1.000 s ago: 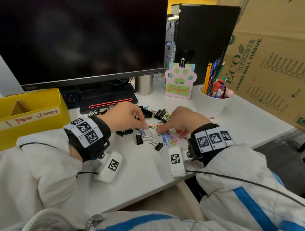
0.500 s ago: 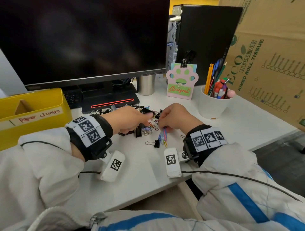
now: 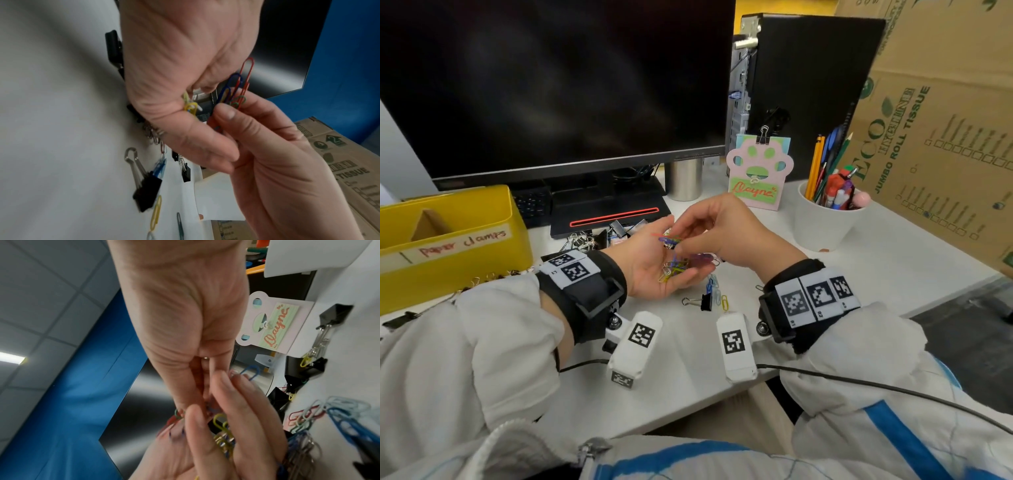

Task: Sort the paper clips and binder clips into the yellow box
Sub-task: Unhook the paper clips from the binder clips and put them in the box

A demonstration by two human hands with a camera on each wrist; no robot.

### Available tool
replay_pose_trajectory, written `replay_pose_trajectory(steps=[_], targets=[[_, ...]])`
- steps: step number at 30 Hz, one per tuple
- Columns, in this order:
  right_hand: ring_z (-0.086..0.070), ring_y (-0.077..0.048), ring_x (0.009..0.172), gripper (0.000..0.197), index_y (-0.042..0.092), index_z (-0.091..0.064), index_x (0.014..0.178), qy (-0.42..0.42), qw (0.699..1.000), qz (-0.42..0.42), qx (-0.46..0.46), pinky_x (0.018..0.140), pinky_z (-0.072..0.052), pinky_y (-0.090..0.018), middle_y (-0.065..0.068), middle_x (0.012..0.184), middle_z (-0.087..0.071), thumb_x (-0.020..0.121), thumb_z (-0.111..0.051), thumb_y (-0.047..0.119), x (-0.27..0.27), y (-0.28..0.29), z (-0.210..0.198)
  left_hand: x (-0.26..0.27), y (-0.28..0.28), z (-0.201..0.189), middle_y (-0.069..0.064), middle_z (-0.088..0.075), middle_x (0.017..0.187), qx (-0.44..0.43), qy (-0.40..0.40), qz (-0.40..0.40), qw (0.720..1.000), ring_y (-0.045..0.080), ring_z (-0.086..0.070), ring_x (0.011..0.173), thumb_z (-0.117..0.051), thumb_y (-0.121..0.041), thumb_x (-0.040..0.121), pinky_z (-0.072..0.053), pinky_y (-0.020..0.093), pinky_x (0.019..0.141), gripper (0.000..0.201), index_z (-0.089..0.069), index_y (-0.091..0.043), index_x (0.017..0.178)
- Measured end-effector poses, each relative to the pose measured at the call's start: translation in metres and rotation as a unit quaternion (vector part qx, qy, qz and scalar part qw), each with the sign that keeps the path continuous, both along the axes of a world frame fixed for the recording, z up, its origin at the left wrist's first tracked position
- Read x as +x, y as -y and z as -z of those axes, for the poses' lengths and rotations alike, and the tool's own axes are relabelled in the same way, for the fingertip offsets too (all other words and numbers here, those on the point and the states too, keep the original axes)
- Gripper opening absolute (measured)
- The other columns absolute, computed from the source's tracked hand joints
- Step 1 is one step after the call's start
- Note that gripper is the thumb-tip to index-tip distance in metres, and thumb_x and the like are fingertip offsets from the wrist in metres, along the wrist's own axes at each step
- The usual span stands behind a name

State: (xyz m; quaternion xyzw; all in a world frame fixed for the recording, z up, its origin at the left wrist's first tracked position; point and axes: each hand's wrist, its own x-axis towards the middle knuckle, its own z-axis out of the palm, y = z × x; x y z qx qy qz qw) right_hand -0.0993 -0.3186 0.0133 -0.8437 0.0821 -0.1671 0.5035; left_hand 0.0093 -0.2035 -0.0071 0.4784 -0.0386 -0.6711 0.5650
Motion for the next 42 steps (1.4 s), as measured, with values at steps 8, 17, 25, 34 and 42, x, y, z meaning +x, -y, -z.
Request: replay_pose_trajectory(steps=[8, 17, 25, 34, 42], targets=[[-0.073, -0.022, 0.078, 0.024, 0.016, -0.078, 0.086, -0.081, 0.995, 0.021, -0.057, 0.078, -0.061, -0.04, -0.009, 0.087, -0.077, 0.068, -0.089, 0.004, -0.013, 0.014, -0.017, -0.01, 0.008, -0.001, -0.004, -0.053, 0.065, 0.044, 0.111, -0.055, 0.991, 0.004, -0.052, 0.046, -0.056, -0.041, 0.097, -0.021, 0.007, 0.035, 0.027, -0.055, -0.019, 0.082], [-0.073, -0.034, 0.097, 0.046, 0.004, -0.071, 0.099, -0.405, 0.898, 0.13, -0.112, 0.088, -0.06, -0.048, -0.016, 0.098, -0.076, 0.06, -0.094, 0.012, -0.036, 0.045, -0.002, -0.016, 0.013, 0.011, 0.001, -0.052, 0.055, 0.08, 0.549, 0.111, 0.825, 0.017, -0.042, 0.047, -0.084, -0.033, 0.079, -0.023, 0.019, 0.044, 0.045, -0.043, -0.021, 0.065], [-0.075, -0.035, 0.081, 0.038, 0.007, -0.064, 0.093, -0.367, 0.918, 0.127, -0.079, 0.086, -0.06, -0.048, -0.024, 0.1, -0.074, 0.067, -0.083, -0.012, -0.028, 0.037, 0.004, -0.021, 0.008, 0.005, 0.001, -0.057, 0.065, 0.011, 0.652, 0.257, 0.714, 0.015, -0.046, 0.055, -0.084, -0.047, 0.075, -0.038, 0.023, 0.054, 0.035, -0.061, -0.021, 0.08], [-0.067, -0.028, 0.068, 0.022, 0.006, -0.072, 0.079, -0.199, 0.968, 0.149, 0.018, 0.077, -0.063, -0.043, -0.022, 0.082, -0.073, 0.07, -0.073, -0.014, -0.013, 0.033, 0.02, 0.0, -0.006, -0.009, -0.007, -0.068, 0.063, 0.087, 0.71, 0.265, 0.646, 0.009, -0.058, 0.055, -0.088, -0.03, 0.074, -0.048, 0.019, 0.053, 0.021, -0.072, -0.019, 0.082], [-0.039, -0.019, 0.056, 0.017, 0.01, -0.068, 0.099, -0.262, 0.961, 0.084, 0.003, 0.051, -0.035, -0.027, -0.008, 0.073, -0.049, 0.088, -0.056, 0.014, -0.02, 0.036, 0.014, -0.013, 0.007, -0.006, -0.006, -0.067, 0.075, 0.068, 0.767, 0.147, 0.621, 0.009, -0.06, 0.067, -0.083, -0.064, 0.063, -0.044, 0.024, 0.056, 0.044, -0.07, -0.023, 0.075]])
